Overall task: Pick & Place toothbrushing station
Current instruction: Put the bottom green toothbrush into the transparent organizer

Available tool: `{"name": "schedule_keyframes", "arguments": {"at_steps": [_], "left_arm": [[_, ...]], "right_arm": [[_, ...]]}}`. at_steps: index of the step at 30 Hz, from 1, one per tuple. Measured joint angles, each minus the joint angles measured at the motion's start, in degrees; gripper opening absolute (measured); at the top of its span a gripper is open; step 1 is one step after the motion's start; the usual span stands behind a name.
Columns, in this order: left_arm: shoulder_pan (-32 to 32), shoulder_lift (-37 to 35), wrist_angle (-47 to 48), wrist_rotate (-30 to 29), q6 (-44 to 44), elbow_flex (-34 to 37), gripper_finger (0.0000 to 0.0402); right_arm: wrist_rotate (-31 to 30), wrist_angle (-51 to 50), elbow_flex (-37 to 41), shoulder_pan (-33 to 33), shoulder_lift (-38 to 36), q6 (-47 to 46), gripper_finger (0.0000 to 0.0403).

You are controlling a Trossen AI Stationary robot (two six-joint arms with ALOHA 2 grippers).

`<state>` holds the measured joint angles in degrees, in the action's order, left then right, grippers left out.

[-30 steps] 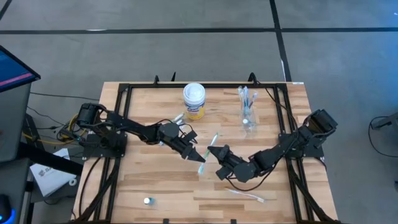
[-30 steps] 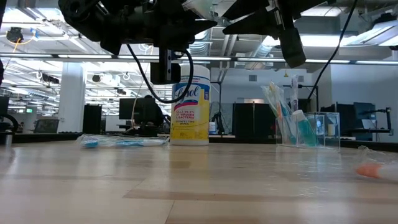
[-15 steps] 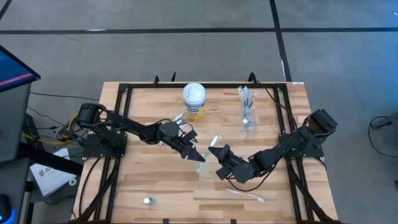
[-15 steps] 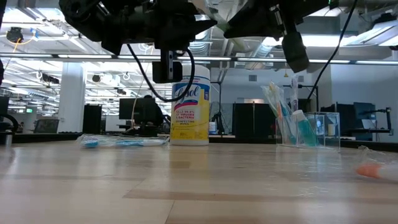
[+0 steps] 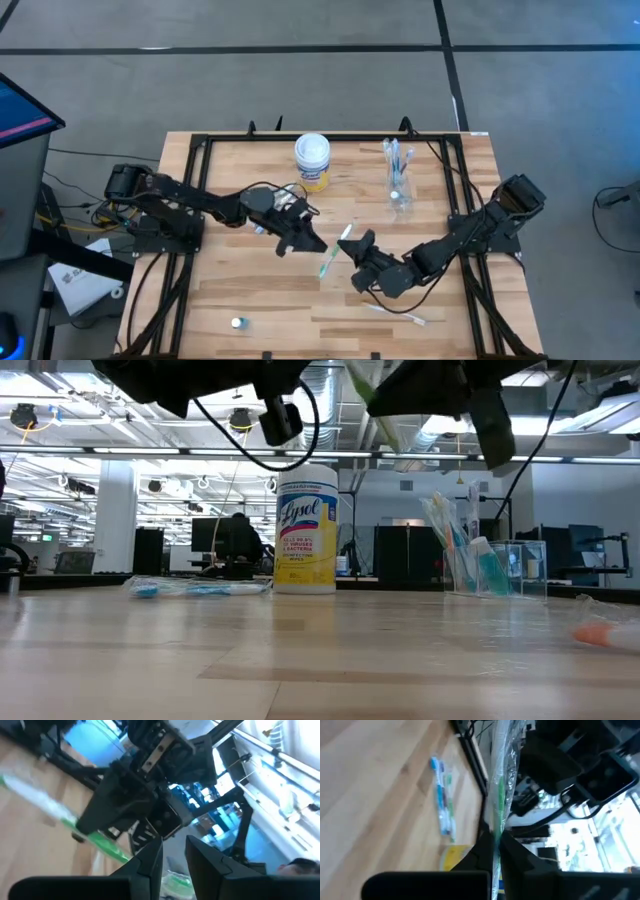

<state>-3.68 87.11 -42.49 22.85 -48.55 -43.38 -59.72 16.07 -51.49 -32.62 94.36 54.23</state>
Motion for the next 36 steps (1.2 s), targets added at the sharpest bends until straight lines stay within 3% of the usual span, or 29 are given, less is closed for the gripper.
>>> {"name": "schedule_keyframes", "arguments": {"at_steps": [7, 14, 36], "left_arm": [[0.00, -3.31, 2.31, -2.94, 8.40, 0.04, 0.0065], [-0.13, -3.54, 4.10, -4.88, 12.65, 0.04, 0.0052], [-1.78, -3.52, 4.12, -11.37, 20.58, 0.04, 0.0049]], "right_arm": [[2.82, -6.69, 0.02, 0.00, -0.46, -15.40, 0.0003], [2.51, -10.03, 3.25, 0.35, -5.76, -30.44, 0.0003], [-10.78, -10.93, 26.34, 0.87, -35.27, -64.56, 0.0000]]}}
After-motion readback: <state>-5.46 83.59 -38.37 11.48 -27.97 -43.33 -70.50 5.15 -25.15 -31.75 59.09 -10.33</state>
